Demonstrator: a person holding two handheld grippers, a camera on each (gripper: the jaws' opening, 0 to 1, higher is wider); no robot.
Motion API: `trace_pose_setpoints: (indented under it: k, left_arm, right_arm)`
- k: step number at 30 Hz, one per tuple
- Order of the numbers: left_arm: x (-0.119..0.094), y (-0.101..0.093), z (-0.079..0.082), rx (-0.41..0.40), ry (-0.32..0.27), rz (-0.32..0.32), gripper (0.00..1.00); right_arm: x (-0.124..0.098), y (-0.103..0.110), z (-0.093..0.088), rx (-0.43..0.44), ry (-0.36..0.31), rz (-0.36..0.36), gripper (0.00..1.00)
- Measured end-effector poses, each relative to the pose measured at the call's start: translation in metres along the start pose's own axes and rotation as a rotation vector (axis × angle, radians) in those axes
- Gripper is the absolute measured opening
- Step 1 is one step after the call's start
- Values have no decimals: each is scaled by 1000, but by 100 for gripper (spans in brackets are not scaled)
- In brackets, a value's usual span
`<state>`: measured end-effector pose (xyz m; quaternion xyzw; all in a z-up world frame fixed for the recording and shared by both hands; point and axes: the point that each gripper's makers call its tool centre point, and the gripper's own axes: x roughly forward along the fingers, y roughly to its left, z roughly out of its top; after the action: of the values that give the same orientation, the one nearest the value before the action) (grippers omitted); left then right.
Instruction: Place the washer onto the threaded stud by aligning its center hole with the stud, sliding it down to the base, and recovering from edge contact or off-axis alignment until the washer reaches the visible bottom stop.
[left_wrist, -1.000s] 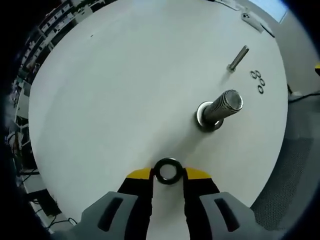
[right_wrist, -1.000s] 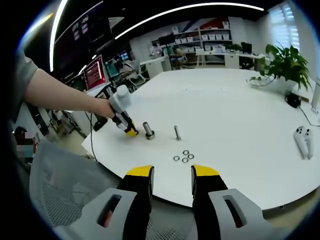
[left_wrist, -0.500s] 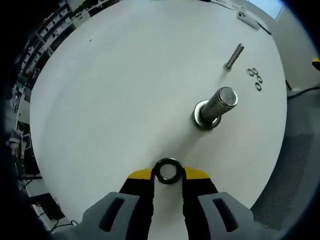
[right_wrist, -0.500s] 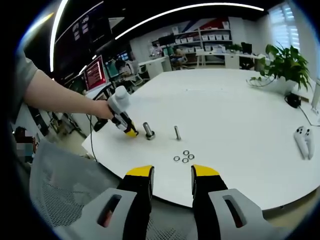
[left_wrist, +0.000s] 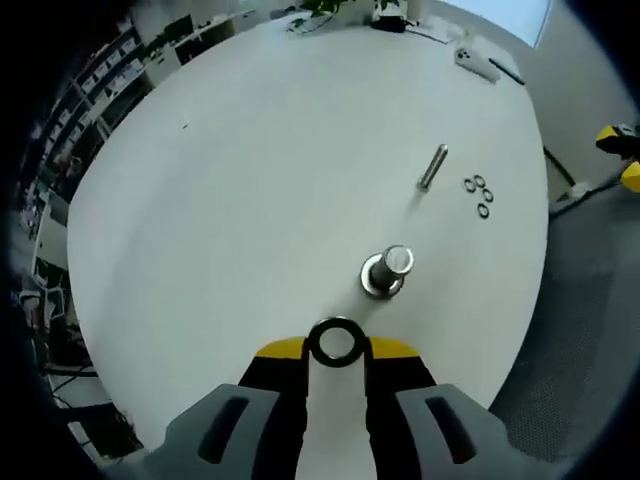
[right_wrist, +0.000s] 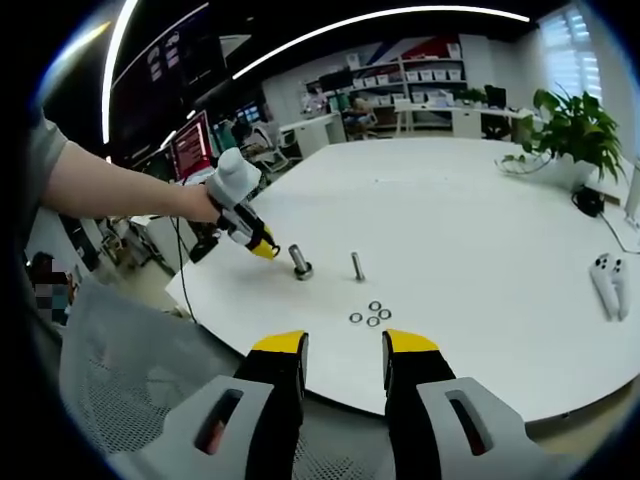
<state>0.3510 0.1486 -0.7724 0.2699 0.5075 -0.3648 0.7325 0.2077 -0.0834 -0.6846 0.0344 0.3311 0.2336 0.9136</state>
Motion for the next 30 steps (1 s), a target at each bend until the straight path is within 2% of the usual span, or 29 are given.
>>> trace_pose_setpoints:
  k: [8,12,15,30]
  left_arm:
    - [-10,-14,24,57,-31,-7,18]
    - [-8,-23,32,86,-32,-14,18]
    - [-3,-20,37,107,-26,-17,18]
    - [17,-20,42,162,29,-13,18]
  right_arm:
    - [0,1,1,0,-8,7,32]
    - [0,2,1,-3,-8,11,32]
    - [0,2,2,-3,-11,13,32]
    - [0,4,2,-4,-13,16,32]
